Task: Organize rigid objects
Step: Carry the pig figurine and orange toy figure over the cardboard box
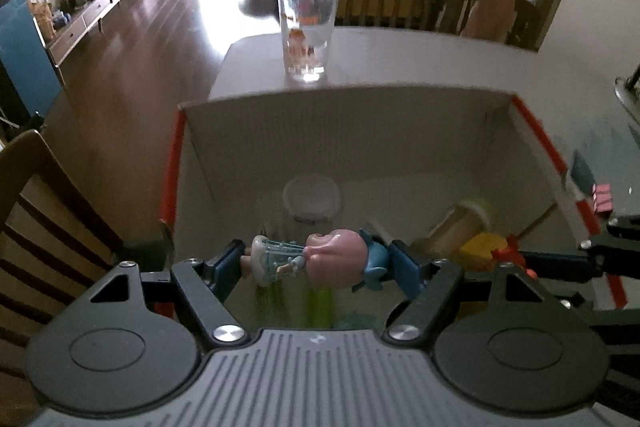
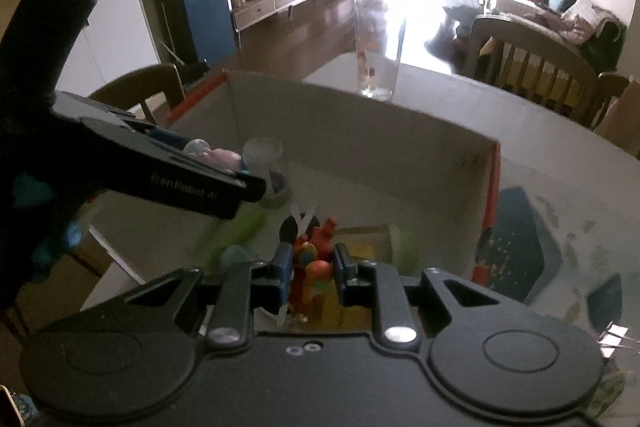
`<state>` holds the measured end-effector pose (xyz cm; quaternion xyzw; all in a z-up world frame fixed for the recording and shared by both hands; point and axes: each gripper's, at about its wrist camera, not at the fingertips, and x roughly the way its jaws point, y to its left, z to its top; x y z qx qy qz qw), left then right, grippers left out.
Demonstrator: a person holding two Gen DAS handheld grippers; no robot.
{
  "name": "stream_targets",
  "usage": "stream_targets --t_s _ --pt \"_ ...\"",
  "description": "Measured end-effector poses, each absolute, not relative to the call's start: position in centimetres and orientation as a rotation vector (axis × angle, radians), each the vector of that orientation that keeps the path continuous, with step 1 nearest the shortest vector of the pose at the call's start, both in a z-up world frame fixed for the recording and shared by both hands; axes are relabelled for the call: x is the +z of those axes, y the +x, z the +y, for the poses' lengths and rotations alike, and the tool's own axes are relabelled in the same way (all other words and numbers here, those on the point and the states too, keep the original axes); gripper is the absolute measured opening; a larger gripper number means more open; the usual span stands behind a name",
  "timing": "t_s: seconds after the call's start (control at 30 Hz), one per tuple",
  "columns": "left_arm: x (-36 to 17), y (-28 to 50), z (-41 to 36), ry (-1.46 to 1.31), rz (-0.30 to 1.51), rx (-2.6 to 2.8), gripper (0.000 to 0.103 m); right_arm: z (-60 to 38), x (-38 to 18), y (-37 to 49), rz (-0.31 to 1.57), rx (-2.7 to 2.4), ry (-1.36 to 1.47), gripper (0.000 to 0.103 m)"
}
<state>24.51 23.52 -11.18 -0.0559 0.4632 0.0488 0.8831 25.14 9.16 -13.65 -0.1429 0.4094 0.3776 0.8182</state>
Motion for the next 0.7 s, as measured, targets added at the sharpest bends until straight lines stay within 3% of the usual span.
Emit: stream_targets --t_s 0.7 --pt "-13.1 26.9 21.2 0.025 1.106 0.083 0.078 9.7 -14.8 25.8 0.927 0.797 -0.333 0.022"
